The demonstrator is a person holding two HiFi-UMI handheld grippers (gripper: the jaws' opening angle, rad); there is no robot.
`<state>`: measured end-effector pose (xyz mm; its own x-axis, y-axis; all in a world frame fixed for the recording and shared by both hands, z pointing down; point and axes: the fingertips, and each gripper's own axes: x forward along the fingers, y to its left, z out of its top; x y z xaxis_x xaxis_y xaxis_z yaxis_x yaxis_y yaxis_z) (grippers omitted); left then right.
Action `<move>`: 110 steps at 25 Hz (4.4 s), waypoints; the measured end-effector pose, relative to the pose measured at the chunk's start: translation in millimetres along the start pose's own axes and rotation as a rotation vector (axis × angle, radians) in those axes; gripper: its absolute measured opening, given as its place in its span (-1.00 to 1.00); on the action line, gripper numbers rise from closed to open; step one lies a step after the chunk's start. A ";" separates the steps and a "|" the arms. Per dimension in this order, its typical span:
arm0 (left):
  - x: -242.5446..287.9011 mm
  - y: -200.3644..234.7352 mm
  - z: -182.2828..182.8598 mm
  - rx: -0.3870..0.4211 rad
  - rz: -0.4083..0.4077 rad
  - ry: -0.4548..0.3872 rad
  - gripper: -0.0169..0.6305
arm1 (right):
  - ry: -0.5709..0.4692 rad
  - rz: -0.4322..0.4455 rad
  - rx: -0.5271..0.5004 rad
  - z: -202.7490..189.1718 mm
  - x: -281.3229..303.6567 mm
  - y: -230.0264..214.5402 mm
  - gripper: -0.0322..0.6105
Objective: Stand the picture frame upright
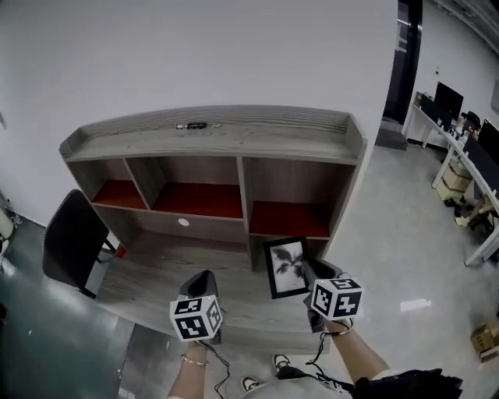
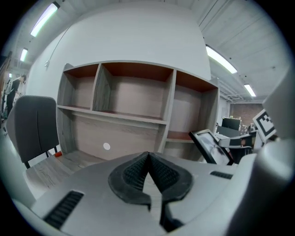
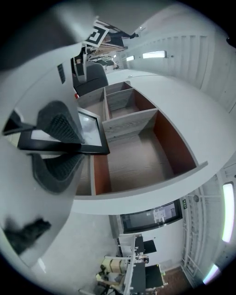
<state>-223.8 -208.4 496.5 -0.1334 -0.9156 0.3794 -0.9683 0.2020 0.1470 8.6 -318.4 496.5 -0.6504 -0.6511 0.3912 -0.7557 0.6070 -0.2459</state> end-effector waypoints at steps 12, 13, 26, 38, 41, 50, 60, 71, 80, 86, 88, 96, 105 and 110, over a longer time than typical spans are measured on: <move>0.2 -27.3 78.9 0.080 -0.093 -0.111 -0.91 | -0.156 -0.056 -0.027 71.1 -30.3 -1.7 -0.64; 0.7 -29.5 84.0 0.079 -0.098 -0.119 -0.91 | -0.167 -0.059 -0.029 76.2 -32.5 -1.6 -0.64; -4.1 -61.3 161.3 0.098 -0.195 -0.239 -0.91 | -0.336 -0.093 -0.053 139.9 -62.9 1.7 -0.64; -16.9 -72.1 210.4 0.116 -0.227 -0.311 -0.91 | -0.489 -0.084 -0.076 208.4 -89.9 18.0 -0.64; -20.0 -70.9 220.7 0.137 -0.223 -0.323 -0.91 | -0.522 -0.082 -0.077 225.8 -93.1 21.6 -0.64; -27.0 -68.8 251.8 0.180 -0.224 -0.350 -0.91 | -0.593 -0.097 -0.121 267.7 -98.0 30.6 -0.64; -23.8 -73.5 297.6 0.182 -0.246 -0.390 -0.91 | -0.687 -0.159 -0.124 324.0 -101.1 21.7 -0.64; -12.1 -65.7 340.1 0.210 -0.235 -0.408 -0.91 | -0.724 -0.189 -0.109 367.6 -74.5 19.5 -0.64; -4.9 -48.6 355.0 0.211 -0.240 -0.428 -0.91 | -0.708 -0.214 -0.076 383.9 -43.5 14.2 -0.64; 1.8 -41.1 356.6 0.209 -0.258 -0.431 -0.91 | -0.689 -0.234 -0.070 391.4 -24.7 9.8 -0.64; 4.0 -41.7 357.4 0.212 -0.266 -0.432 -0.91 | -0.686 -0.242 -0.076 394.7 -21.1 8.7 -0.64; 11.2 -47.5 361.2 0.210 -0.298 -0.444 -0.91 | -0.611 -0.289 -0.119 399.4 -5.1 4.6 -0.64; 16.7 -48.0 355.1 0.193 -0.318 -0.448 -0.91 | -0.521 -0.296 -0.144 394.6 10.6 7.4 -0.64; 21.4 -45.7 346.4 0.172 -0.317 -0.435 -0.91 | -0.496 -0.289 -0.150 393.8 13.2 7.6 -0.64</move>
<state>-255.6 -357.7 181.5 0.1303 -0.9886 -0.0757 -0.9908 -0.1327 0.0276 -36.2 -501.8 150.6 -0.4055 -0.9129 -0.0468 -0.9119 0.4076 -0.0485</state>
